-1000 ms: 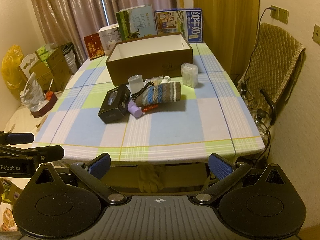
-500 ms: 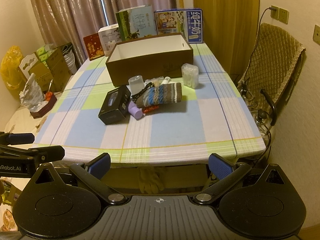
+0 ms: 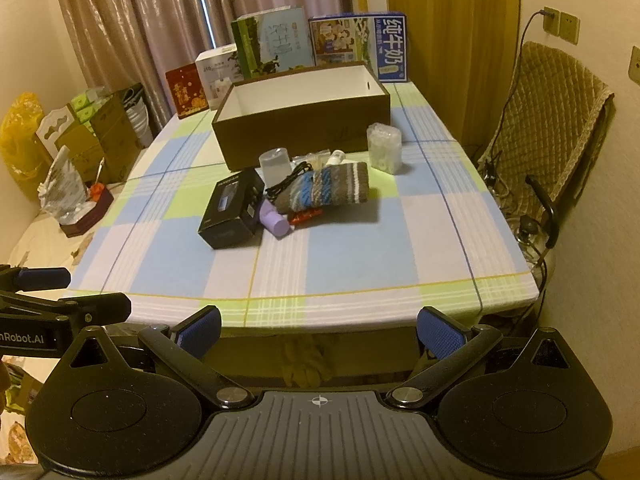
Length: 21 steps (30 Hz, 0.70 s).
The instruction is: Organize objects
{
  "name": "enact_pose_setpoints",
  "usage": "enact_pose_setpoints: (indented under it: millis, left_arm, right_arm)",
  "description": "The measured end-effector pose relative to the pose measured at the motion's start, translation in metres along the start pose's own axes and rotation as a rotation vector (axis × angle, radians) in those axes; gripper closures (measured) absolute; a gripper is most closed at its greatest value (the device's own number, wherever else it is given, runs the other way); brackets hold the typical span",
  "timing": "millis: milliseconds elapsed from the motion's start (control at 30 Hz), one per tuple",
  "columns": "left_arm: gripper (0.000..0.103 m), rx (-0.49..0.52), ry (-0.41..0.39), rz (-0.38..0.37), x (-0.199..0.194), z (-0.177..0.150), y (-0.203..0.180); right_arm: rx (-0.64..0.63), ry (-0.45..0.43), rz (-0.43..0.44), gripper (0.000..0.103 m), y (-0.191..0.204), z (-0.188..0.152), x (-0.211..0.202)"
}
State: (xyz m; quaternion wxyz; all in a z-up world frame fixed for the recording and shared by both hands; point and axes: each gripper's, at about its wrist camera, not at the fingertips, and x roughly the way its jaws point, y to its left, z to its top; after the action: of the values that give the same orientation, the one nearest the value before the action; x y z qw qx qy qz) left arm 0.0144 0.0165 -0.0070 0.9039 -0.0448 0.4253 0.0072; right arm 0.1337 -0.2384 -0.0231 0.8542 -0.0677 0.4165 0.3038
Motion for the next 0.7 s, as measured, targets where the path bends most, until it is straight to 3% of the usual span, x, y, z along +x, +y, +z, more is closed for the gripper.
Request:
enact_pose_setpoints:
  millis: [367, 700]
  left_arm:
    - [0.001, -0.064, 0.024, 0.026, 0.018, 0.008, 0.012]
    - [0.001, -0.132, 0.045, 0.071, 0.046, 0.033, 0.025]
  right_arm:
    - [-0.004, 0.014, -0.006, 0.002, -0.008, 0.010, 0.017]
    - [-0.044, 0.018, 0.054, 0.002, -0.017, 0.042, 0.053]
